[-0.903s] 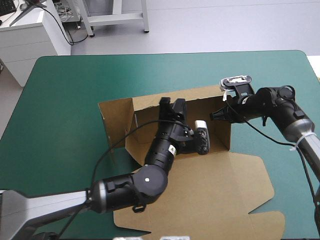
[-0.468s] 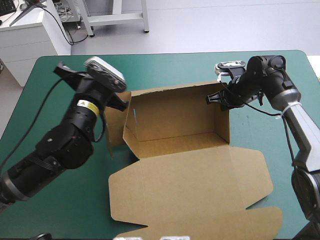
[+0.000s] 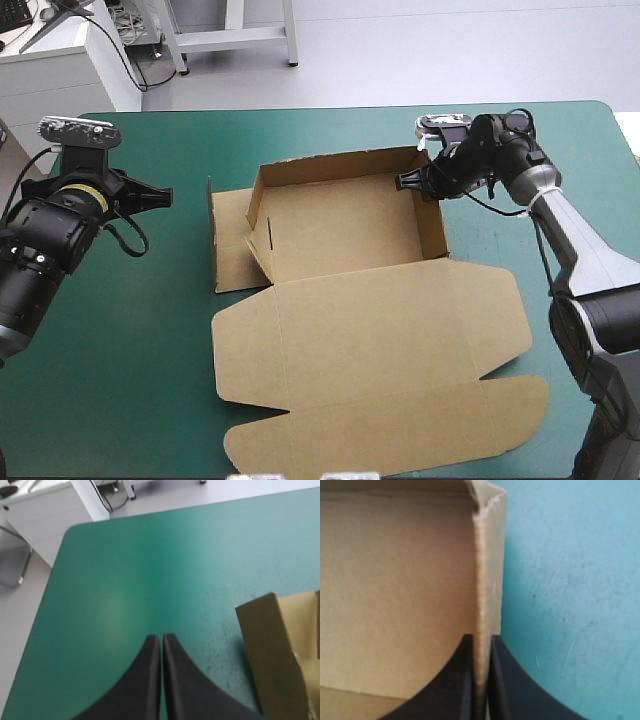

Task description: Fold the box

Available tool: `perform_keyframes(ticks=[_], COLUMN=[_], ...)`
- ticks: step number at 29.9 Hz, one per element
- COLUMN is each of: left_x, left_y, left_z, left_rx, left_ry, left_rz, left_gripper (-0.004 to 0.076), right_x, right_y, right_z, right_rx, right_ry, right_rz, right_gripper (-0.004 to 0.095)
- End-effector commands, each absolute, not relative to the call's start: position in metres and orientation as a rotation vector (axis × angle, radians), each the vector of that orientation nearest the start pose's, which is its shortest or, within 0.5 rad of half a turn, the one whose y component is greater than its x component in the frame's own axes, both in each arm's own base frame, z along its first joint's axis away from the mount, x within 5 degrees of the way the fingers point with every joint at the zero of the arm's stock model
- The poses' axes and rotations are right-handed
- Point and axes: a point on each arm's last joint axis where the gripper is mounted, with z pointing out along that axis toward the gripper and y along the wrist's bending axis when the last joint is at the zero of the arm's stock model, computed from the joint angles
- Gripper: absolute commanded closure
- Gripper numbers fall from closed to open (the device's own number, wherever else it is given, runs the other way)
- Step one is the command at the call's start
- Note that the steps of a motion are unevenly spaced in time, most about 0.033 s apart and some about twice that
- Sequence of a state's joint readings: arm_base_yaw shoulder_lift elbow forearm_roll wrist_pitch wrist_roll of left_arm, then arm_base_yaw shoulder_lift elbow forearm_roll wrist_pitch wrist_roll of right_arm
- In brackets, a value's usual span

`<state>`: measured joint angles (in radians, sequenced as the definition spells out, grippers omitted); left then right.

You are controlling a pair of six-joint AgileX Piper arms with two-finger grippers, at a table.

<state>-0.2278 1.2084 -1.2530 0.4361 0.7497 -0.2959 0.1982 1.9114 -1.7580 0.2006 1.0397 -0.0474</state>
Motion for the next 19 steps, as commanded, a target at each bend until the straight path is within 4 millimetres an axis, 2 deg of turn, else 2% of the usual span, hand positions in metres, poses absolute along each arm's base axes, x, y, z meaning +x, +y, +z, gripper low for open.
perform_keyframes(ticks=[1, 4, 8, 10, 12, 19], left_x=[0.256, 0.260, 0.266, 0.267, 0.270, 0.282], left_y=[-0.021, -0.015, -0.012, -0.013, -0.014, -0.008], left_z=[0.422, 0.417, 0.410, 0.407, 0.404, 0.394], left_rx=[0.087, 0.065, 0.057, 0.062, 0.057, 0.022], left_ry=[2.064, 2.096, 2.133, 2.146, 2.159, 2.190], left_rz=[0.115, 0.068, 0.042, 0.028, 0.018, 0.020], left_gripper=[0.0726, 0.0726, 0.0726, 0.0726, 0.0726, 0.0726], right_x=[0.408, 0.411, 0.412, 0.413, 0.413, 0.400], right_y=[0.100, 0.098, 0.094, 0.093, 0.093, 0.085], right_z=[0.311, 0.313, 0.324, 0.333, 0.345, 0.394], right_rx=[-0.261, -0.229, -0.216, -0.222, -0.226, -0.229], right_ry=[2.643, 2.620, 2.610, 2.591, 2.572, 2.542], right_rz=[0.333, 0.302, 0.241, 0.229, 0.231, 0.150], right_gripper=[0.0900, 0.0823, 0.0577, 0.0508, 0.0477, 0.0475])
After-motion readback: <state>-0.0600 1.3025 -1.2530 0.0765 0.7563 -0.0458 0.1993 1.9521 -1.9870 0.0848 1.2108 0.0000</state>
